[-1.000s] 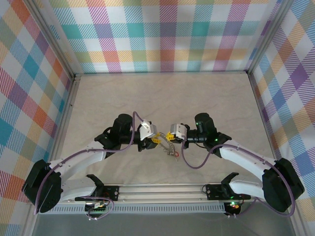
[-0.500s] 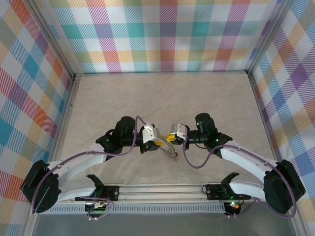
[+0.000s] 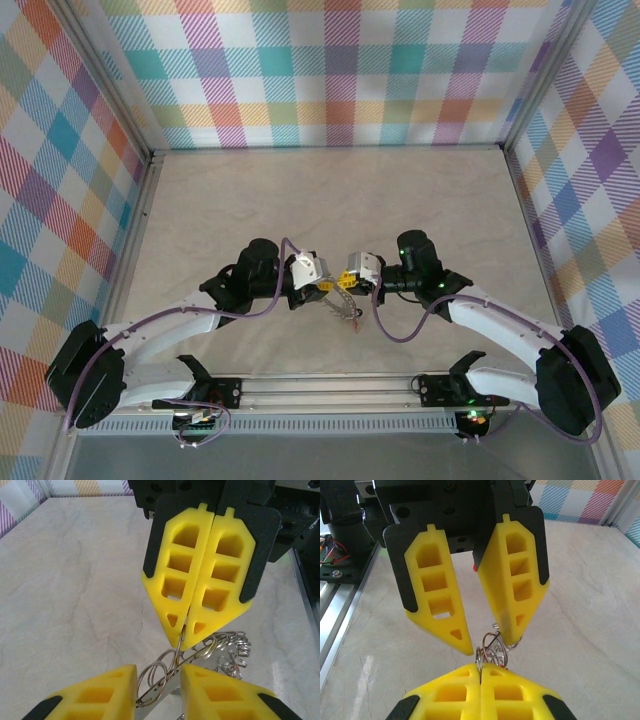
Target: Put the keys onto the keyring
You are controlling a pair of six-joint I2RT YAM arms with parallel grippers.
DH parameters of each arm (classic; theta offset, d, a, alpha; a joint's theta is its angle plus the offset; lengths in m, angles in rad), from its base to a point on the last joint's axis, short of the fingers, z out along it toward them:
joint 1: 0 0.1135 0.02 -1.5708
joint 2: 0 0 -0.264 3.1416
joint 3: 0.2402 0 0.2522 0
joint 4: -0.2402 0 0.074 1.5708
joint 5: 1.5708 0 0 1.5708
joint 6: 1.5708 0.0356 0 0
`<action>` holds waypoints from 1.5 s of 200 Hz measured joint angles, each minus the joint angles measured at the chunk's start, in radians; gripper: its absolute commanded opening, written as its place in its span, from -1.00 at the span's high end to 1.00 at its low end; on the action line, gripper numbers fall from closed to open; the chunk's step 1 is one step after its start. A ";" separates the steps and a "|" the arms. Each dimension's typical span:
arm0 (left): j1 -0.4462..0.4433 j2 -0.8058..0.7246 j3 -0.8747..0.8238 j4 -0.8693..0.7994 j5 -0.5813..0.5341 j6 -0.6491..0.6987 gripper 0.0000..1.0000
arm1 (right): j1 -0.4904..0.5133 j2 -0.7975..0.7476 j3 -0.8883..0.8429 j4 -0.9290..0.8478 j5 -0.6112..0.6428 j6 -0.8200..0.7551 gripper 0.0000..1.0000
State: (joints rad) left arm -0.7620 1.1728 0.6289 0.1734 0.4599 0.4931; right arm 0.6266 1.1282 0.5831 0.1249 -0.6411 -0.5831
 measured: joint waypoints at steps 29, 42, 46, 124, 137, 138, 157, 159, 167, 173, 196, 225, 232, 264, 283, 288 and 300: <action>-0.009 0.005 0.000 0.011 0.002 0.002 0.50 | 0.000 0.000 0.000 0.000 0.001 0.000 1.00; -0.010 0.005 -0.002 0.014 0.002 0.003 0.53 | 0.000 0.000 0.000 0.001 0.002 0.001 1.00; -0.010 0.005 -0.002 0.014 0.002 0.005 0.53 | 0.000 0.000 0.000 0.001 0.003 0.001 1.00; -0.011 0.004 -0.006 0.010 0.006 0.032 0.65 | 0.000 0.000 0.000 0.000 0.008 0.011 1.00; -0.011 0.007 -0.005 0.010 0.011 0.033 0.63 | 0.000 0.000 0.000 -0.004 0.007 0.011 1.00; -0.011 0.007 -0.005 0.010 0.011 0.033 0.63 | 0.000 0.000 0.000 -0.004 0.007 0.011 1.00; -0.011 0.022 -0.004 0.010 0.019 0.039 0.61 | 0.000 0.000 0.000 -0.017 0.007 0.011 1.00; -0.011 0.023 -0.004 0.010 0.020 0.039 0.61 | 0.000 0.000 0.000 -0.019 0.007 0.011 1.00; -0.011 0.029 -0.003 0.010 0.023 0.041 0.61 | 0.000 0.000 0.000 -0.025 0.007 0.011 1.00; -0.011 0.033 -0.002 0.010 0.027 0.043 0.61 | 0.000 0.000 0.000 -0.030 0.007 0.010 1.00; -0.011 0.050 0.009 0.005 0.036 0.048 0.72 | 0.001 0.000 0.000 -0.039 0.008 0.003 1.00; -0.013 0.060 0.019 -0.014 0.053 0.073 1.00 | 0.001 0.000 0.000 -0.045 0.016 -0.010 1.00; -0.013 0.063 0.023 -0.023 0.056 0.072 1.00 | 0.002 0.000 0.000 -0.052 0.017 -0.017 1.00; -0.013 0.085 0.045 -0.064 0.074 0.100 1.00 | 0.008 0.000 0.010 -0.103 0.036 -0.064 0.95; -0.014 0.095 0.055 -0.080 0.081 0.120 1.00 | 0.009 -0.004 0.022 -0.146 0.057 -0.101 0.74; -0.015 0.096 0.059 -0.087 0.083 0.126 1.00 | 0.010 -0.006 0.026 -0.156 0.063 -0.111 0.71; -0.015 0.096 0.066 -0.102 0.085 0.134 1.00 | 0.010 -0.014 0.037 -0.185 0.075 -0.136 0.67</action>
State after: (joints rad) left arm -0.7769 1.2690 0.6952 0.0715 0.5453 0.6273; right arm 0.6365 1.1145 0.6197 -0.0597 -0.5659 -0.7189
